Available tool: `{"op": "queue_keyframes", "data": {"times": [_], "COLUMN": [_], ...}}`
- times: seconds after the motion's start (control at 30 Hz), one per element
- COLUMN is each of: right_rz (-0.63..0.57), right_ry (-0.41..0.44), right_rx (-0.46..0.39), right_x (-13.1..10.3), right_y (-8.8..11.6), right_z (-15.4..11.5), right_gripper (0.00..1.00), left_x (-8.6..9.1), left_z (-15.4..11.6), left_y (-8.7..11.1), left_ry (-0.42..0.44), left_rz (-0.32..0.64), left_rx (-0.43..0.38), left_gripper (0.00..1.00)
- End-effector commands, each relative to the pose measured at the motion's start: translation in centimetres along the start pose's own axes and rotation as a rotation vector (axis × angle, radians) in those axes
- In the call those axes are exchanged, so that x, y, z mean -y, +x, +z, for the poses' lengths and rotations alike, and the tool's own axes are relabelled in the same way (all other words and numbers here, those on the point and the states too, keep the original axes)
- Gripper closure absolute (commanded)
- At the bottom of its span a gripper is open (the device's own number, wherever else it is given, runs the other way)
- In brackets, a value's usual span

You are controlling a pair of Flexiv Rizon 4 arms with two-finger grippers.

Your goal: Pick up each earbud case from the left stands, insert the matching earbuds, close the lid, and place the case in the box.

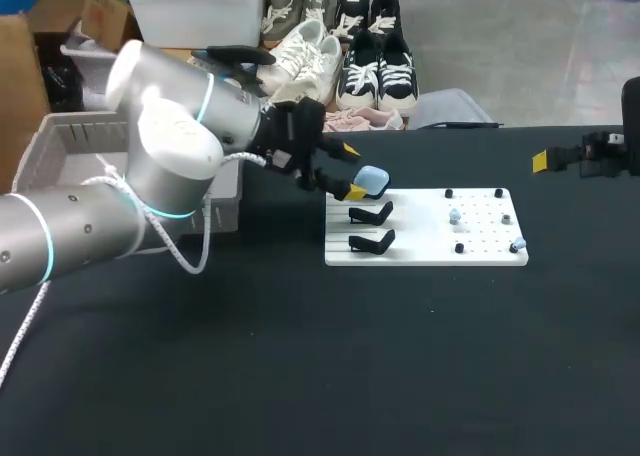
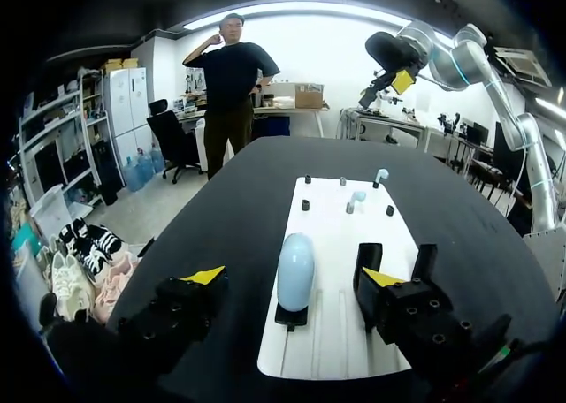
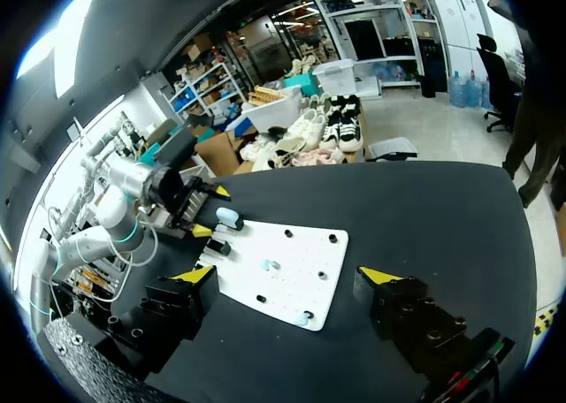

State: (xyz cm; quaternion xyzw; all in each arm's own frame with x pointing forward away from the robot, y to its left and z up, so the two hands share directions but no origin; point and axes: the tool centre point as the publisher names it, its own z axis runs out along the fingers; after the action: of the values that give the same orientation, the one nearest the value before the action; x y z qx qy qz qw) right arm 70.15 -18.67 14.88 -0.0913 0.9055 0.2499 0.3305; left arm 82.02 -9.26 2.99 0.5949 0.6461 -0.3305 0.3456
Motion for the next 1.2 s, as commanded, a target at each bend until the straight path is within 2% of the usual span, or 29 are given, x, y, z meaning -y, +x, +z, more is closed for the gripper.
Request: {"op": "queue_keyframes", "data": {"times": [0.03,0.47,0.5,0.7,1.2], "right_rz": [0.0,0.0,0.0,0.0,0.0], "right_ry": [0.002,0.002,0.002,0.002,0.002], "right_rx": [-0.002,-0.002,-0.002,-0.002,-0.002], "right_x": [0.0,0.0,0.0,0.0,0.0], "right_y": [0.0,0.0,0.0,0.0,0.0], "right_z": [0.0,0.0,0.0,0.0,0.0], "right_gripper": [0.0,0.0,0.0,0.0,0.0], "left_x": [-0.6,-0.5,-0.5,-0.6,-0.6], "left_z": [0.6,1.4,1.4,1.7,2.0], "left_y": [0.2,0.3,0.3,0.4,0.6], "left_ry": [0.013,0.026,0.026,0.03,0.033], "left_rz": [-0.002,-0.013,-0.014,-0.019,-0.028], "left_rx": [0.001,0.0,0.002,-0.001,-0.009], "left_gripper": [0.0,0.01,0.05,0.1,0.35]}}
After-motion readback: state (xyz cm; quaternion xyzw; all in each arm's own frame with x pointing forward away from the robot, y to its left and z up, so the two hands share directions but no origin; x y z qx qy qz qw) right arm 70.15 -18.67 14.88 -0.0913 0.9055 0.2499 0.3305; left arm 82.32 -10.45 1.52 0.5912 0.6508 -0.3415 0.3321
